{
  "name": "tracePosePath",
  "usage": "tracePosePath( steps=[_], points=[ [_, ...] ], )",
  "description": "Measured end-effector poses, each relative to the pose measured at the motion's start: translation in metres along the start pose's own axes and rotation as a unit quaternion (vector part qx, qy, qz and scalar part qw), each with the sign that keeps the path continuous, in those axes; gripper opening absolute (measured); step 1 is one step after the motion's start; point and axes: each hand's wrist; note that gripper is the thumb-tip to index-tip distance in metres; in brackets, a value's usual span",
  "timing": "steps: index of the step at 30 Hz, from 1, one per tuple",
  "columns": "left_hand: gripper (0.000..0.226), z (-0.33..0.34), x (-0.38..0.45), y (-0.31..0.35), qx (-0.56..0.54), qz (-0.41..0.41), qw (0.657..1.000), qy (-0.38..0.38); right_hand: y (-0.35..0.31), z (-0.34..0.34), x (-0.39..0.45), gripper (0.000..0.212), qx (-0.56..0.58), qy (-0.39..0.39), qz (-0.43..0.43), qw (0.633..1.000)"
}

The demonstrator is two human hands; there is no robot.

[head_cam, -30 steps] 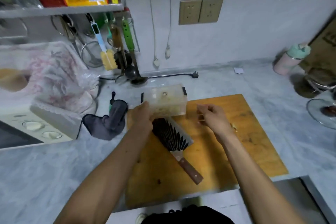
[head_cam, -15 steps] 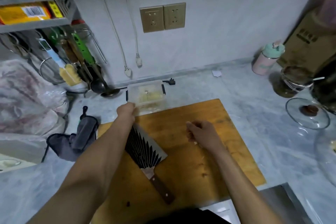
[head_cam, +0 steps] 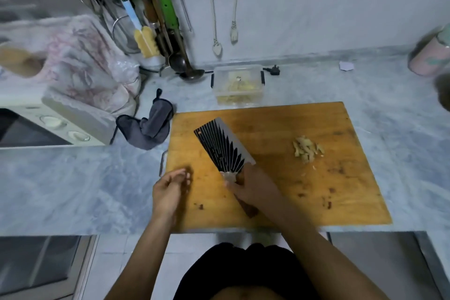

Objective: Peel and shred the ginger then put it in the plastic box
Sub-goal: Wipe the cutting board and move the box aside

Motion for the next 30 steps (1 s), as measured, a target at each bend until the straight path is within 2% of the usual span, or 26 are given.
tracePosePath(
  steps=[2,5,7,10,12,15,17,20,23,25,30],
  points=[
    [0.013,-0.016,-0.005,-0.016,0.046,0.029,0.998,-0.005,-0.007,0.024,-0.004,0.047,-0.104,0.027,-0.002,0.994],
    [0.013,-0.036,-0.009,-0.032,0.140,0.091,0.986,-0.014,-0.014,0.038,-0.010,0.033,-0.162,0.051,0.018,0.985],
    [0.013,-0.046,-0.010,-0.039,0.207,0.135,0.969,-0.026,-0.018,0.031,-0.014,0.034,-0.091,0.046,0.047,0.994],
    [0.036,-0.056,-0.012,-0.061,0.268,0.207,0.939,-0.065,-0.023,0.024,-0.040,0.018,0.095,0.082,0.051,0.991],
    [0.046,-0.060,-0.019,-0.078,0.283,0.216,0.929,-0.098,-0.027,0.031,-0.064,0.034,0.192,0.072,0.046,0.978],
    [0.051,-0.059,-0.025,-0.092,0.317,0.205,0.921,-0.099,-0.039,0.047,-0.088,0.050,0.326,-0.028,0.040,0.944],
    [0.050,-0.062,-0.025,-0.094,0.310,0.213,0.922,-0.092,-0.047,0.062,-0.088,0.055,0.383,-0.094,0.083,0.915],
    [0.054,-0.069,-0.019,-0.100,0.277,0.244,0.924,-0.100,-0.046,0.082,-0.083,0.055,0.399,-0.121,0.103,0.903],
    [0.063,-0.072,-0.010,-0.104,0.294,0.241,0.917,-0.121,-0.025,0.080,-0.084,0.050,0.394,-0.095,0.117,0.907],
    [0.060,-0.072,-0.012,-0.098,0.307,0.226,0.915,-0.130,-0.006,0.069,-0.088,0.048,0.405,-0.070,0.133,0.902],
    [0.068,-0.061,-0.004,-0.081,0.343,0.295,0.879,-0.148,0.021,0.044,-0.101,0.051,0.406,0.054,0.159,0.898]
  ],
)
Point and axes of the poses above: each hand's wrist, its own x-axis towards the middle knuckle, its own z-axis out of the palm, y = z × x, and after that the axes turned 12 degrees about z, right-handed
